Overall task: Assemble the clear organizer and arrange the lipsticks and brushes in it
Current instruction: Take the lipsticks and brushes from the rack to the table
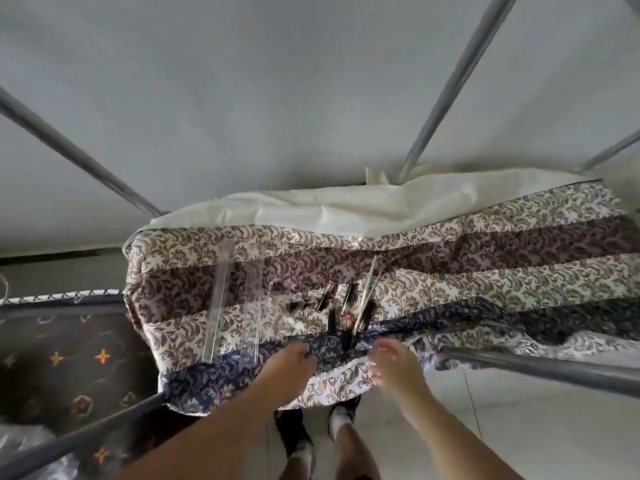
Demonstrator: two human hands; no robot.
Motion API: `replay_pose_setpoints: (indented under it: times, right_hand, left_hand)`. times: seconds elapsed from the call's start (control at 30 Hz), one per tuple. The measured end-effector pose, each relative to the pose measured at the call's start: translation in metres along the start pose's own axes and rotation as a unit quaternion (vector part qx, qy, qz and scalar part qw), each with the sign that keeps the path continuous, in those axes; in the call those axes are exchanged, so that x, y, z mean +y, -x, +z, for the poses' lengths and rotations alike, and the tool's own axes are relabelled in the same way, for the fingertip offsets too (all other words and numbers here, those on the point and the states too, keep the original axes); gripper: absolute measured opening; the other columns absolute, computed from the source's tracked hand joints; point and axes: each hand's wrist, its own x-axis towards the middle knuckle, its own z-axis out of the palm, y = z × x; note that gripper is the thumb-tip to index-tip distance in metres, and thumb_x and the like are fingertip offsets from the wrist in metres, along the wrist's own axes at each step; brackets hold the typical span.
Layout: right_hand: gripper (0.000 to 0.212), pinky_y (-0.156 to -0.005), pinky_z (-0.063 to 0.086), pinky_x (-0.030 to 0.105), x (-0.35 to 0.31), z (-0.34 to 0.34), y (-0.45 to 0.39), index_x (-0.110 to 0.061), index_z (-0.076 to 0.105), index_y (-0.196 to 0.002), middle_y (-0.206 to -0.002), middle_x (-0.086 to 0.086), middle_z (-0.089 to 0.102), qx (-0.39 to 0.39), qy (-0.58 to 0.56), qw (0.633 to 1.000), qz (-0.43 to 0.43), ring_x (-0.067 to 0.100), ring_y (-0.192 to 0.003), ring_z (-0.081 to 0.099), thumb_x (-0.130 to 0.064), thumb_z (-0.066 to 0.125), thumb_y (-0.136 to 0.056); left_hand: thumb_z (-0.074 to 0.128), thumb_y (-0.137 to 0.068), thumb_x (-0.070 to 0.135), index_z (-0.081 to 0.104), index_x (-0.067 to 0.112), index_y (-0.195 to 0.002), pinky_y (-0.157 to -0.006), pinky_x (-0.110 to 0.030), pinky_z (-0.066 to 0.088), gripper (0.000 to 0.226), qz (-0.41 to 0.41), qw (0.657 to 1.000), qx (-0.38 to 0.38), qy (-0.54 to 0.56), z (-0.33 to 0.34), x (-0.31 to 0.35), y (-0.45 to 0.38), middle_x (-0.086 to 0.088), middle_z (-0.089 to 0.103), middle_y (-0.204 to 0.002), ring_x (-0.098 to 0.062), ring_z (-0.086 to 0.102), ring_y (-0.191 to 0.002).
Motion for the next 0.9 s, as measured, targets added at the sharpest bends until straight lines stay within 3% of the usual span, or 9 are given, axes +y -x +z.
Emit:
replay_pose_setpoints:
  times: [0.1, 0.17, 0.23, 0.3, 0.4, 0.5, 0.67, 0.8, 0.9]
  right_hand:
    - [0.029, -0.056, 0.045, 0.024, -0.004, 0.009, -0.052, -0.011, 0.061, -0.123, -0.092, 0.001, 0.07, 0.052, 0.047, 0.997, -0.045, 0.012, -0.064, 0.06, -0.022, 0.062, -0.096]
    - [0.042, -0.057, 0.044, 0.02, -0.006, 0.015, -0.077, -0.008, 0.056, -0.13, -0.102, -0.001, 0.067, 0.082, 0.059, 0.993, -0.052, 0.008, -0.069, 0.061, -0.03, 0.067, -0.095]
    - [0.045, -0.053, 0.044, 0.02, -0.001, 0.021, -0.097, -0.01, 0.056, -0.125, -0.094, -0.002, 0.066, 0.101, 0.065, 0.991, -0.051, 0.01, -0.064, 0.06, -0.038, 0.07, -0.093]
    - [0.042, -0.048, 0.043, 0.021, -0.003, 0.027, -0.114, -0.014, 0.059, -0.114, -0.079, -0.002, 0.066, 0.117, 0.053, 0.99, -0.052, 0.009, -0.055, 0.058, -0.045, 0.072, -0.09]
    - [0.035, -0.041, 0.041, 0.019, -0.004, 0.038, -0.138, -0.016, 0.063, -0.097, -0.068, -0.003, 0.066, 0.152, 0.063, 0.986, -0.034, 0.002, -0.046, 0.057, -0.049, 0.071, -0.089]
    - [0.04, -0.047, 0.043, 0.027, -0.011, 0.041, -0.154, -0.014, 0.062, -0.083, -0.069, 0.001, 0.066, 0.192, 0.128, 0.973, -0.006, 0.019, -0.056, 0.063, -0.054, 0.067, -0.087]
    - [0.033, -0.044, 0.032, 0.025, -0.01, 0.035, -0.169, -0.014, 0.052, -0.073, -0.058, -0.002, 0.051, 0.198, 0.231, 0.951, -0.053, 0.017, -0.045, 0.045, -0.04, 0.066, -0.087]
    - [0.026, -0.042, 0.03, 0.024, -0.006, 0.033, -0.171, -0.022, 0.046, -0.069, -0.055, -0.007, 0.046, 0.186, 0.21, 0.958, -0.063, 0.011, -0.042, 0.041, -0.035, 0.062, -0.084]
    - [0.022, -0.037, 0.034, 0.025, 0.001, 0.03, -0.169, -0.024, 0.046, -0.072, -0.055, -0.007, 0.047, 0.149, 0.145, 0.975, -0.082, 0.005, -0.038, 0.04, -0.033, 0.061, -0.085]
  left_hand:
    - [0.053, -0.1, 0.035, 0.038, 0.023, -0.148, -0.055, -0.021, 0.053, 0.052, 0.007, 0.999, 0.032, 0.013, 0.017, 0.005, -0.04, -0.003, 0.062, -0.124, -0.007, 0.062, -0.065]
    - [0.055, -0.097, 0.039, 0.025, 0.03, -0.155, -0.089, -0.034, 0.059, 0.065, 0.043, 0.995, 0.091, -0.028, 0.026, 0.007, -0.065, 0.0, 0.049, -0.146, -0.011, 0.065, -0.108]
    - [0.056, -0.095, 0.046, 0.017, 0.028, -0.158, -0.12, -0.042, 0.03, 0.077, 0.075, 0.982, 0.156, -0.07, 0.032, 0.004, -0.091, 0.003, 0.03, -0.162, -0.018, 0.034, -0.146]
    - [0.057, -0.091, 0.055, 0.009, 0.029, -0.158, -0.121, -0.038, 0.011, 0.086, 0.102, 0.971, 0.19, -0.1, 0.033, 0.005, -0.115, 0.003, 0.019, -0.166, -0.019, 0.017, -0.152]
    - [0.056, -0.086, 0.068, 0.0, 0.032, -0.157, -0.122, -0.043, 0.007, 0.097, 0.118, 0.954, 0.21, -0.179, 0.039, 0.004, -0.143, 0.001, 0.017, -0.166, -0.024, 0.015, -0.152]
    - [0.059, -0.082, 0.072, 0.003, 0.029, -0.155, -0.119, -0.048, 0.021, 0.102, 0.123, 0.929, 0.234, -0.257, 0.035, 0.005, -0.163, -0.003, 0.036, -0.152, -0.027, 0.034, -0.141]
    - [0.066, -0.086, 0.06, 0.009, 0.027, -0.149, -0.114, -0.046, 0.028, 0.092, 0.143, 0.906, 0.222, -0.331, 0.025, 0.002, -0.174, -0.003, 0.054, -0.13, -0.026, 0.053, -0.123]
    - [0.07, -0.088, 0.042, 0.015, 0.028, -0.145, -0.111, -0.042, 0.03, 0.081, 0.162, 0.893, 0.214, -0.361, 0.018, 0.005, -0.177, 0.001, 0.062, -0.123, -0.024, 0.057, -0.117]
    - [0.073, -0.085, 0.044, 0.026, 0.027, -0.138, -0.107, -0.041, 0.033, 0.073, 0.176, 0.885, 0.208, -0.376, 0.012, 0.01, -0.181, 0.004, 0.065, -0.111, -0.023, 0.063, -0.109]
